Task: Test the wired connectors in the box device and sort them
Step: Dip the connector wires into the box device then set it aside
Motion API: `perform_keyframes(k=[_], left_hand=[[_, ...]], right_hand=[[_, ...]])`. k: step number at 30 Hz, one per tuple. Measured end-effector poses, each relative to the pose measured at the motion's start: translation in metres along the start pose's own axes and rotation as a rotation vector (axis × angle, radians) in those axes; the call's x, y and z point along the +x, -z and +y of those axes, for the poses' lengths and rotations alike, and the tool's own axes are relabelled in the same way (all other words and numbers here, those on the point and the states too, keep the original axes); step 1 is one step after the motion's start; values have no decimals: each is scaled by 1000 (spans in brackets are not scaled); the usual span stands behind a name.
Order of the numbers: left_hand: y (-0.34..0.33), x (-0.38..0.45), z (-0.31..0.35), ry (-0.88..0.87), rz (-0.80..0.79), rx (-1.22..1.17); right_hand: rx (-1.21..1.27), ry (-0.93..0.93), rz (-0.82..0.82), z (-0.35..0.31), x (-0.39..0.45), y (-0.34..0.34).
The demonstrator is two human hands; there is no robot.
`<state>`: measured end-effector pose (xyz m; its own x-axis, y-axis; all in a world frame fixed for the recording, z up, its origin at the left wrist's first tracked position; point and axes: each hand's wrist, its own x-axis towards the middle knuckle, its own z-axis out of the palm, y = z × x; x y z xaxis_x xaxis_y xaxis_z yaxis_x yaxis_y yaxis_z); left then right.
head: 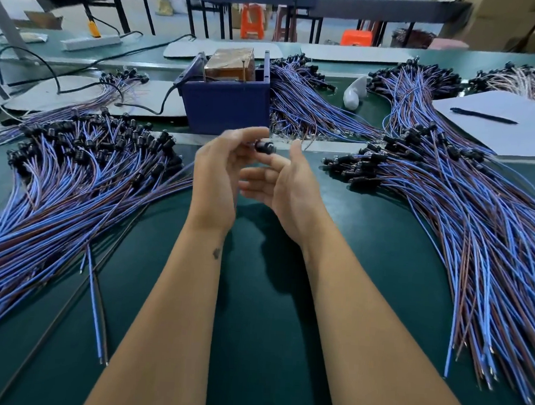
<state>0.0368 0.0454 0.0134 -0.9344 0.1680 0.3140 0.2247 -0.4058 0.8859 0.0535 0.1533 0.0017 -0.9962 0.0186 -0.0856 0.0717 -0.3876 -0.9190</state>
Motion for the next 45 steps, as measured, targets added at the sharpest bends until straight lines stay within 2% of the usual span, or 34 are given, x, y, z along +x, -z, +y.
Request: perform_keyframes(k=[2,5,9,11,13,15,18,20,24,28,31,36,39,42,45], left_hand=[[-2,-1,3,144,-180,-144],[-5,-3,2,339,-361,-102],[-5,-3,-5,475,-431,104],[-1,-2,-5,522,-453,104],[3,1,-5,546,-381,-108],[7,4,-6,535,-178,-275],[6,7,-8,554,75,-247],[2,7,-8,561,123,-203],[-2,7,-9,487,137,-197],[9,13,-11,382,264,-173],[14,13,-14,360,264,1],[8,9,-19,353,45,290],[5,9,-24,325,4,424],[7,9,-24,308,-31,478],[7,9,-23,329,55,384]], right_hand=[[46,-34,-37,-1,1,1],[170,-2,31,-2,2,5],[253,86,182,-1,2,15],[256,138,238,0,3,17],[279,177,260,-1,4,20],[306,194,251,-3,4,22],[284,182,169,-8,1,24],[136,168,123,-7,-1,19],[-337,162,105,4,-2,5],[-552,150,33,8,-3,-1],[-565,176,61,10,-2,0],[-459,240,108,10,-1,2],[-375,251,104,10,-1,3],[-322,237,127,9,-1,2],[-391,222,204,10,0,3]])
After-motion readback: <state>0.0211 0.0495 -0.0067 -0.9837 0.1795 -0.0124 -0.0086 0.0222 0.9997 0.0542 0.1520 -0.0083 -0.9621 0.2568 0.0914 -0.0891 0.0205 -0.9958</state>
